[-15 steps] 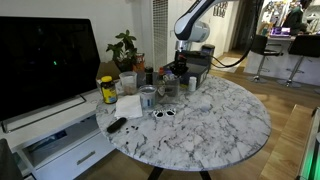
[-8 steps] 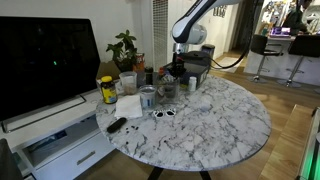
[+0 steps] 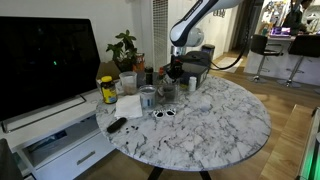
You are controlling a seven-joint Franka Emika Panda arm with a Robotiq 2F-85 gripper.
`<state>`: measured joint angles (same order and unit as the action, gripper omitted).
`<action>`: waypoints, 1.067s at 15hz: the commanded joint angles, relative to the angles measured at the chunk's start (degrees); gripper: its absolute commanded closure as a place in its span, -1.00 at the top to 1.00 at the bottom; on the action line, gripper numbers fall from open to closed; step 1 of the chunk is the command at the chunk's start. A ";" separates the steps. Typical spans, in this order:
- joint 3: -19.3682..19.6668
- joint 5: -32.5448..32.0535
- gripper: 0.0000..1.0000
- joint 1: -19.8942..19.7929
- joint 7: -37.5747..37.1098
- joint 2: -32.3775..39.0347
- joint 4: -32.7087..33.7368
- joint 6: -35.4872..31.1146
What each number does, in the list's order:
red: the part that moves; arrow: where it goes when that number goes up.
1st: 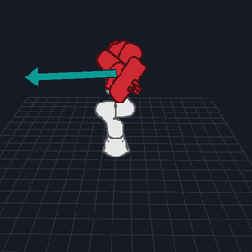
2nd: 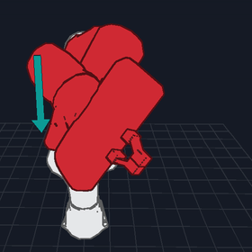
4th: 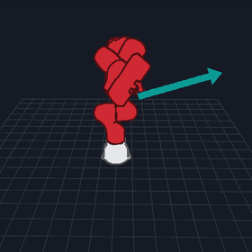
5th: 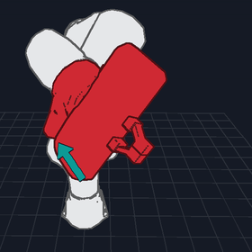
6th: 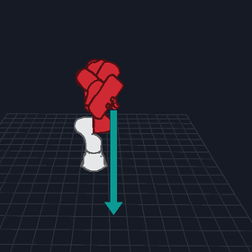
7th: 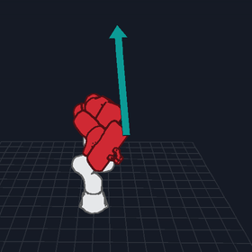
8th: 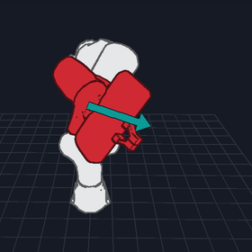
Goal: Pick up the desktop pen and pencil basket and put it in the clear crisper drawer
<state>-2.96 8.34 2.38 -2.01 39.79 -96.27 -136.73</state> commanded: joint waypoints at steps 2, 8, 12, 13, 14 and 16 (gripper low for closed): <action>0.13 -2.57 -0.13 0.26 2.16 0.28 1.05 1.92; 1.03 -7.24 0.76 1.80 3.57 -3.95 -1.12 2.33; 3.40 -13.75 1.00 3.61 2.06 -8.14 -3.14 6.47; 3.63 -15.05 1.00 3.89 2.02 -9.64 -4.05 7.83; 3.39 -15.83 1.00 3.91 2.47 -11.53 -5.41 9.08; 2.73 -16.94 1.00 4.07 2.64 -15.62 -8.74 10.82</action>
<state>-0.34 -6.00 5.40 1.18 31.30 -98.00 -128.16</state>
